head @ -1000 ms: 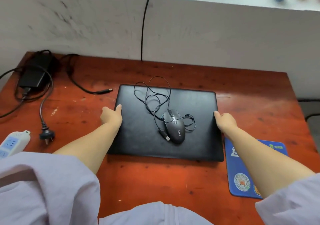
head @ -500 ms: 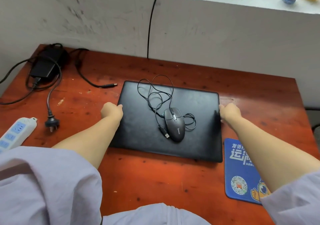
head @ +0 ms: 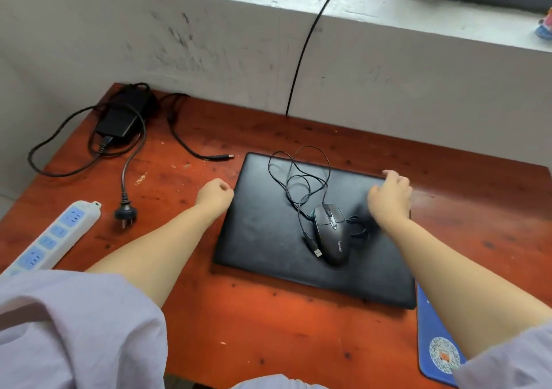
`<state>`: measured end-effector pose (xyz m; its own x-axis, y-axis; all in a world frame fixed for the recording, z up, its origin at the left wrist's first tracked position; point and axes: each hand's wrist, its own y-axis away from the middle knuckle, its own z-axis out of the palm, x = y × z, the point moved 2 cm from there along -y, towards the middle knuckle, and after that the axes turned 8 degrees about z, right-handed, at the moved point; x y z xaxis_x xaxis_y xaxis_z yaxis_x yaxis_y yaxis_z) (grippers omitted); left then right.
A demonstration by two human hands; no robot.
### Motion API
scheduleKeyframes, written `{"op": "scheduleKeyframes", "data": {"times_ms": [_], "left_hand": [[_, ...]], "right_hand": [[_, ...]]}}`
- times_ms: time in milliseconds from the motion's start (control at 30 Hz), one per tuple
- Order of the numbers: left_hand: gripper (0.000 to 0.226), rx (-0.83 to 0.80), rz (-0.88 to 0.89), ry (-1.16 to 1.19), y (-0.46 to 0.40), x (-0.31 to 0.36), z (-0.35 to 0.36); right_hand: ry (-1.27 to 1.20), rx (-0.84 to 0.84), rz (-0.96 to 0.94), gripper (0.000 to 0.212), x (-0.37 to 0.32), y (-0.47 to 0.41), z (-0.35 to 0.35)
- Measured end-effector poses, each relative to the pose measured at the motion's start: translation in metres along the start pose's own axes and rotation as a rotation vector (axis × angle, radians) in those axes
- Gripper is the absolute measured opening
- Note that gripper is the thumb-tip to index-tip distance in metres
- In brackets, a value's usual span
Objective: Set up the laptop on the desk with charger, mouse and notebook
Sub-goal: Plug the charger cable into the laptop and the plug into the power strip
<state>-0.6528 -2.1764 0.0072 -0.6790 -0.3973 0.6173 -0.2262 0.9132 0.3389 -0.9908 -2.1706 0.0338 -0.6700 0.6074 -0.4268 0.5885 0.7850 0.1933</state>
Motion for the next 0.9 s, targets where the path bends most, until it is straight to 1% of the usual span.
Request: {"op": "scheduleKeyframes", "data": {"times_ms": [67,167,267,367,500,567,667,767,833,900], "left_hand": [[0.021,-0.021,0.081,-0.046,-0.010,-0.003,-0.011],[0.023,-0.065,0.229,-0.089,-0.031,-0.005,-0.029],[0.026,-0.100,0.396,-0.197,-0.055,-0.009,-0.046],[0.030,-0.143,0.557,-0.319,-0.076,-0.013,-0.056],[0.038,-0.163,0.726,-0.511,-0.096,-0.011,-0.055],[0.040,-0.197,0.768,-0.606,-0.104,-0.010,-0.048],[0.039,-0.210,0.774,-0.653,-0.112,-0.014,-0.040],[0.034,-0.162,0.773,-0.634,-0.117,-0.021,-0.037],[0.028,-0.141,0.790,-0.609,-0.120,-0.024,-0.035],[0.024,-0.135,0.799,-0.564,-0.120,-0.027,-0.035]], "right_hand": [[-0.015,-0.015,-0.155,0.039,-0.035,0.015,0.013],[-0.055,-0.025,-0.335,0.035,-0.089,0.042,0.037],[-0.032,-0.051,-0.492,0.035,-0.135,0.069,0.067],[0.039,-0.070,-0.592,0.032,-0.166,0.086,0.097],[0.220,-0.114,-0.747,0.033,-0.188,0.089,0.127],[0.274,-0.171,-0.753,0.035,-0.195,0.081,0.137],[0.334,-0.187,-0.629,0.030,-0.203,0.062,0.146],[0.446,-0.125,-0.615,0.032,-0.209,0.050,0.156],[0.454,-0.085,-0.633,0.035,-0.210,0.047,0.162],[0.454,-0.089,-0.639,0.038,-0.211,0.045,0.168]]}}
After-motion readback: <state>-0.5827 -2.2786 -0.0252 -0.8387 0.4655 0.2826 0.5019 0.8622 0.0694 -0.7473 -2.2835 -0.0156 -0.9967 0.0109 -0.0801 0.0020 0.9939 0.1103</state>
